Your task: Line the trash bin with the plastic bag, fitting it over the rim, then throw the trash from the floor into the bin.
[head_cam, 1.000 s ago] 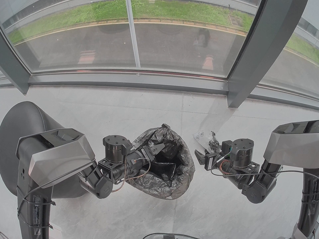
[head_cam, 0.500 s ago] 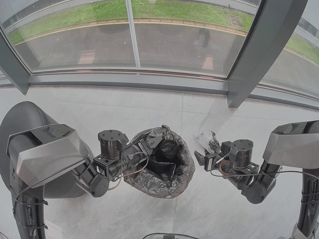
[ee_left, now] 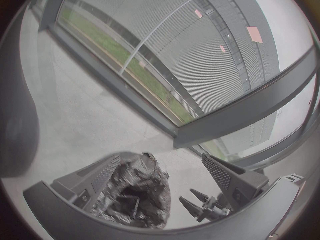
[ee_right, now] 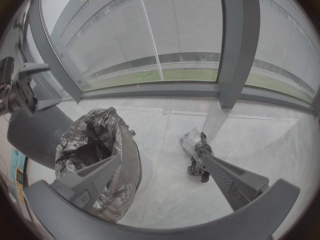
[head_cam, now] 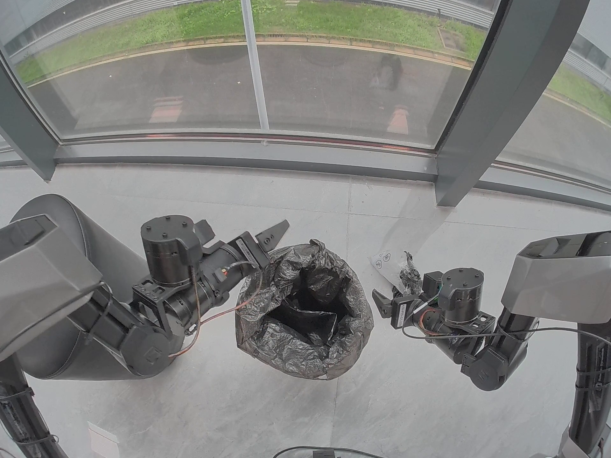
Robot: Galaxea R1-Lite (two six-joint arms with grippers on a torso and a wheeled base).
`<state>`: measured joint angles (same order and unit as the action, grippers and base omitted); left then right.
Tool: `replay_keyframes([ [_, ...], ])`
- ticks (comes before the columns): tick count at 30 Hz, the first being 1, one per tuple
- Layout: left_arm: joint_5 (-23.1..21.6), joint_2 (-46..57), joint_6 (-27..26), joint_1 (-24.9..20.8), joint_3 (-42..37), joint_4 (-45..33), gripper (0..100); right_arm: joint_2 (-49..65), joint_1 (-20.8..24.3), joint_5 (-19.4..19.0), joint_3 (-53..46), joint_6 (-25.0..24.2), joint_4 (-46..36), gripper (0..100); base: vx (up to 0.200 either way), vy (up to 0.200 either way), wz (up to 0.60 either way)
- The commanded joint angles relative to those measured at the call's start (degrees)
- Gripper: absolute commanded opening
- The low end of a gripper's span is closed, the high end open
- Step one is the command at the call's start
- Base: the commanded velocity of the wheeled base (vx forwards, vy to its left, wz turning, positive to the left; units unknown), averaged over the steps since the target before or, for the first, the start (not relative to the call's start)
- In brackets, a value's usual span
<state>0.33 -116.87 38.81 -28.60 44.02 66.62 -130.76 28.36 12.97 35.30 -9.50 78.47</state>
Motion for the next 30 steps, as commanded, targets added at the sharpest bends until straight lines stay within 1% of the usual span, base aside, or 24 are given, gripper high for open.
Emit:
replay_keyframes([
  [1,6.61,6.74,-6.21,4.17,-2.01,-0.09,100,-1.52,-0.14,0.56,1.61,0.00,-0.16,100,0.000,0.000,0.00],
  [4,13.38,8.24,-12.01,7.51,-4.82,0.88,100,-3.19,-1.55,1.27,3.72,0.09,-0.95,100,0.000,0.000,0.00],
  [6,15.23,9.12,-13.33,8.65,-6.58,1.41,100,-4.16,-2.60,1.71,4.95,0.18,-1.30,100,0.000,0.000,0.00],
  [7,15.75,10.52,-13.77,10.05,-8.78,2.46,100,-4.77,-3.92,2.59,6.97,0.27,-2.97,100,0.000,0.000,0.00],
  [10,15.23,13.69,-13.41,12.43,-12.47,3.78,100,-4.51,-6.47,2.85,11.28,0.44,-9.74,100,0.000,0.000,0.00],
  [11,15.05,13.95,-13.41,12.60,-12.73,3.87,100,-4.42,-6.73,2.85,11.72,0.44,-10.53,100,0.000,0.000,0.00],
  [12,13.29,14.48,-13.85,13.39,-13.35,4.04,100,-3.89,-8.14,2.15,14.27,0.97,-15.37,100,0.000,0.000,0.00],
  [14,11.98,15.36,-14.12,13.92,-13.61,4.57,100,-3.72,-9.81,1.27,17.96,3.17,-20.46,100,0.000,0.000,0.00],
  [16,11.54,16.24,-14.21,14.36,-13.52,4.57,100,-4.33,-10.95,-0.05,22.88,6.95,-25.38,100,0.000,0.000,0.00],
  [19,10.13,16.68,-14.12,14.80,-13.79,4.57,100,-5.56,-11.13,-0.23,29.30,9.23,-32.15,100,0.000,0.000,0.00],
  [24,9.16,15.88,-14.21,15.94,-13.87,4.57,100,-9.96,-10.87,-0.14,40.63,10.11,-40.85,100,0.000,0.000,0.00],
  [25,9.16,15.88,-14.21,15.94,-13.87,4.57,100,-9.96,-10.87,-0.14,40.63,10.11,-40.85,100,0.000,0.000,0.00],
  [26,8.90,15.18,-14.12,16.03,-13.96,4.66,100,-12.07,-10.87,-0.14,43.89,10.29,-43.49,100,0.000,0.000,0.00],
  [30,8.99,14.92,-14.12,16.03,-13.96,4.66,100,-15.49,-10.87,0.04,50.30,12.31,-46.83,100,0.000,0.000,0.00],
])
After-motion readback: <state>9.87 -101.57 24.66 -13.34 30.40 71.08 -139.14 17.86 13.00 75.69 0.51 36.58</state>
